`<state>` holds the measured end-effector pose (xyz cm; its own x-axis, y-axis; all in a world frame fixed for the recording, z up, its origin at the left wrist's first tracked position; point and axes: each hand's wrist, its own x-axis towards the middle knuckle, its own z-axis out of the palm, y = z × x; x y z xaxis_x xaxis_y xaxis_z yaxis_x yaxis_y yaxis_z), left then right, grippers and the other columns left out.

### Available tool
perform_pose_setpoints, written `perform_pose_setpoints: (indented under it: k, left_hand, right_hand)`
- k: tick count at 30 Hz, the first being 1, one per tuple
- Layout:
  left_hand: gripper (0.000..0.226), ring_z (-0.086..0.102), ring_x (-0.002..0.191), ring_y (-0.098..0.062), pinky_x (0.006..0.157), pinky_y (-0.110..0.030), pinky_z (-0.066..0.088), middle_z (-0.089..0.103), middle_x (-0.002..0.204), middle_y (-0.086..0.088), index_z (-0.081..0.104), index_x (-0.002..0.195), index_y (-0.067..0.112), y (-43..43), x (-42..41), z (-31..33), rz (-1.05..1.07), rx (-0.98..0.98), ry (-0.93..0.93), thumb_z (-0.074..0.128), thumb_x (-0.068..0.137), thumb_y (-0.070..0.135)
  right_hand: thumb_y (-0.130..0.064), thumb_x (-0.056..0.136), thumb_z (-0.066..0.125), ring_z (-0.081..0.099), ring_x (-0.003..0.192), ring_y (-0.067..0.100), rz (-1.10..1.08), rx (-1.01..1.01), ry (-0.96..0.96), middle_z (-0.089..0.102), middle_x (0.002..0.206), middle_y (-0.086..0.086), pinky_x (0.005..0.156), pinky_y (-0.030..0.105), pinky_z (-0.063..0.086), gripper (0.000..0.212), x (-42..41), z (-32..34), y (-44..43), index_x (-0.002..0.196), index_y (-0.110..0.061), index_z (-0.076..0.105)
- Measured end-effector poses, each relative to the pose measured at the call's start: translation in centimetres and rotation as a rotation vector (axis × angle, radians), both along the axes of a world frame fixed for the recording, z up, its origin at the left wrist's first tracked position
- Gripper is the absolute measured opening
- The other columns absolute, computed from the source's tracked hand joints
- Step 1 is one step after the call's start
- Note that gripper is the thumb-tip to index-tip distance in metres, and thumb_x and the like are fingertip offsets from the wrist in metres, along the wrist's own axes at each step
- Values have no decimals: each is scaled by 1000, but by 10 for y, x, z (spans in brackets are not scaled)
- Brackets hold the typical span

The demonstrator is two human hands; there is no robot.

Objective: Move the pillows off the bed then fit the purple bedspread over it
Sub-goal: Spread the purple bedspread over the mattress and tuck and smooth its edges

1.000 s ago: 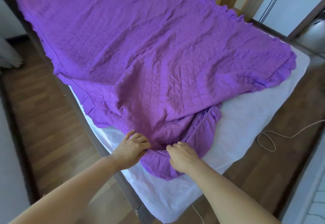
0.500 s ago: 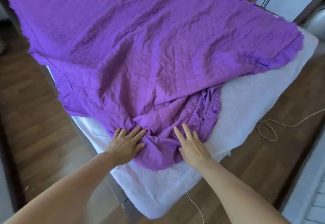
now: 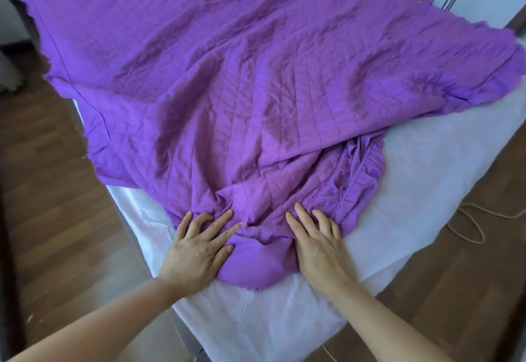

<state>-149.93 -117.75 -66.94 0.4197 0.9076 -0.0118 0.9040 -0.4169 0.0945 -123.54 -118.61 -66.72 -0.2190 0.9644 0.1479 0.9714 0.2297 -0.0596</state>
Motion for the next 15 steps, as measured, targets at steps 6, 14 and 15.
perform_pose_setpoints:
  k: [6,14,15]
  left_hand:
    - [51,45,112,-20,108,-47,21,45,142,14,41,136,41,-1,0,-4,0,37,-20,10,98,52]
    - [45,44,112,-13,107,-43,21,42,142,21,34,137,47,-5,-2,-13,-19,166,-146,14,97,52]
    - [44,45,112,-12,107,-42,21,41,141,23,32,138,48,-6,-2,-16,-22,187,-157,15,97,52]
  right_hand:
    - [-23,81,39,43,122,27,32,85,-5,49,140,1,95,41,43,50,3,-7,-1,130,-20,51]
    - [-24,79,40,42,120,24,112,259,28,59,128,2,95,35,31,45,6,-18,2,118,-18,62]
    - [-24,79,41,43,119,24,122,285,37,60,126,2,96,34,31,43,7,-20,1,115,-18,63]
